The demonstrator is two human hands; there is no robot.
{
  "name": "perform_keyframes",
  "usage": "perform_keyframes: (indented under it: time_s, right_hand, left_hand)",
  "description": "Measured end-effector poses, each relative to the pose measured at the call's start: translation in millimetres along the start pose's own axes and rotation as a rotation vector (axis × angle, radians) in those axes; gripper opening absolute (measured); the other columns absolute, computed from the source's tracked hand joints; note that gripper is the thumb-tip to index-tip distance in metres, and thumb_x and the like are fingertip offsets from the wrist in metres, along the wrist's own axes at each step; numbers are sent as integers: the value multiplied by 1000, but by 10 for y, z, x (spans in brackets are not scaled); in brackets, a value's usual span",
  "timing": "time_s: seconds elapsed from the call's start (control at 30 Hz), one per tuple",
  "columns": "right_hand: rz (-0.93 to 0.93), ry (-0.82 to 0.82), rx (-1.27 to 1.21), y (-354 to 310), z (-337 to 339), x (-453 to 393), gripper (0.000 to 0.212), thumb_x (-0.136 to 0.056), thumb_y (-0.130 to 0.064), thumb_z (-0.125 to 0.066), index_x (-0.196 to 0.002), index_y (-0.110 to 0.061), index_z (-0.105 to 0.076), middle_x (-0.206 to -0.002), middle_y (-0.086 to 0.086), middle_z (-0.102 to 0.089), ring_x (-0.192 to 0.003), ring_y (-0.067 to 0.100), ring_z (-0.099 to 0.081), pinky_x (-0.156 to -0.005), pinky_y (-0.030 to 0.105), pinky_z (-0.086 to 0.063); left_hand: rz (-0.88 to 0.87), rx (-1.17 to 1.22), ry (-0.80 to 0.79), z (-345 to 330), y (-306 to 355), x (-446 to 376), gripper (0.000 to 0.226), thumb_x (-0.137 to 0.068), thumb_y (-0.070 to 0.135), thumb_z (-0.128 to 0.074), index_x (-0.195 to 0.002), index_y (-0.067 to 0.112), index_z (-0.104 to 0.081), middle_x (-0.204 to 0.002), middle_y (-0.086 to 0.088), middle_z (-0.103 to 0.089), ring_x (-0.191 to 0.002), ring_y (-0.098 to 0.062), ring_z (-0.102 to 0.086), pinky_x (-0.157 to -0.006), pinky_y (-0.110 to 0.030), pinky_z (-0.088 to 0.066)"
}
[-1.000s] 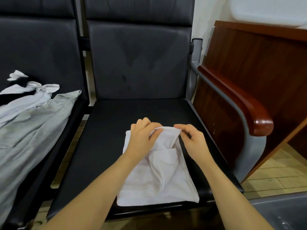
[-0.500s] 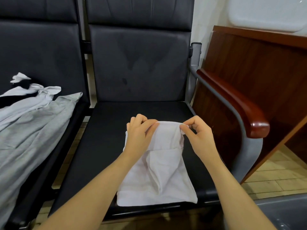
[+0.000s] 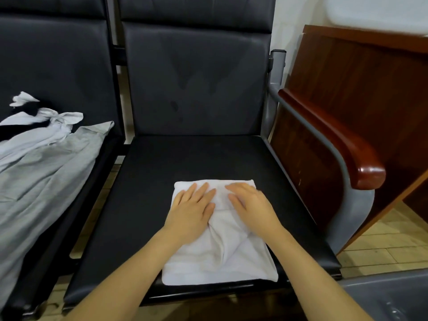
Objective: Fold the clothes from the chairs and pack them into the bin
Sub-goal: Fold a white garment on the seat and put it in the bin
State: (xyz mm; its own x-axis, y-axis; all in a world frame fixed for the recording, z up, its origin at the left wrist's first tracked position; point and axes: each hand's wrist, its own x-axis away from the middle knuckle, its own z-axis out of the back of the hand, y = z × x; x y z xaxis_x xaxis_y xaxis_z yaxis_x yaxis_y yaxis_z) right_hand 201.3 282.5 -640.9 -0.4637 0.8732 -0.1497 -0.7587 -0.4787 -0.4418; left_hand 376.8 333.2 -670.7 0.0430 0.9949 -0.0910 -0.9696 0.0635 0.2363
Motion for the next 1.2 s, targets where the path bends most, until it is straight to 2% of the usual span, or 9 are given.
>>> perform_keyframes:
  time_s: [0.13,0.2,0.37,0.47,0.57,0.77,0.97,1.13,1.2]
  right_hand:
    - [-228,-238,260,168,-145,6,60,-101,-49,-12,-153,-22,0,-160,-3,4,-147,14,3,-115,38,10]
    - [-322,-207,281,178,-165,-28,62,-100,-51,-9,-153,-22,3,-160,-1,6,-147,17,5,-114,43,13]
    - [-256,-4,51,12,-121,84,45,-102,-41,-29,-144,-27,-37,-152,-7,-32,-141,8,-20,-113,34,-1]
    - [-262,-52,-279,-238,-14,172,34,-100,-39,-38,-130,-32,-52,-118,-14,-54,-115,1,-35,-108,27,-6]
    - [-249,-72,-228,-431,-51,226,32,-99,-41,-41,-126,-33,-56,-117,-15,-60,-109,-1,-48,-110,33,-5]
    - [-325,17,-161,-538,-90,404,26,-93,-38,-53,-113,-28,-65,-118,-7,-58,-117,15,-44,-102,35,-14]
    - [-288,174,-471,-333,101,713,13,-89,-37,-59,-77,-38,-63,-82,-18,-63,-98,6,-55,-107,39,-30]
    - [-331,260,-173,-243,243,944,49,-97,-46,-38,-74,-12,-64,-60,2,-53,-77,12,-54,-85,26,-14]
    - [-300,265,-23,-250,232,960,44,-97,-45,-40,-73,-16,-63,-68,-4,-52,-80,12,-51,-86,28,-14]
  left_hand:
    - [153,-4,-106,12,-123,-38,52,-98,50,-4,-148,40,4,-157,11,14,-144,-12,13,-117,-35,7]
    - [178,-1,-102,40,-159,-105,51,-100,47,-10,-148,40,3,-158,9,13,-144,-12,15,-117,-36,8]
    - [127,93,-97,156,-211,-60,50,-102,39,-19,-151,30,-8,-159,7,3,-145,-12,8,-116,-33,7]
    - [118,155,-69,288,-127,191,49,-102,38,-25,-150,29,-17,-159,8,-4,-145,-11,1,-115,-31,4]
    - [97,141,-146,373,-37,528,50,-101,41,-27,-149,30,-19,-158,10,-7,-145,-11,-4,-115,-31,-1]
    - [105,47,-184,387,43,978,53,-101,46,-22,-151,28,-15,-159,7,-6,-145,-12,-3,-117,-33,-6]
    - [16,32,-43,291,123,1064,49,-101,46,-21,-146,30,-30,-155,10,-22,-143,-9,-17,-116,-29,-12]
    - [-60,11,40,276,182,1063,69,-89,61,-8,-134,30,-50,-140,12,-49,-126,-9,-46,-103,-26,-35]
    - [-56,-1,110,297,205,1040,62,-93,58,-16,-131,26,-53,-127,10,-58,-111,-12,-56,-90,-27,-45]
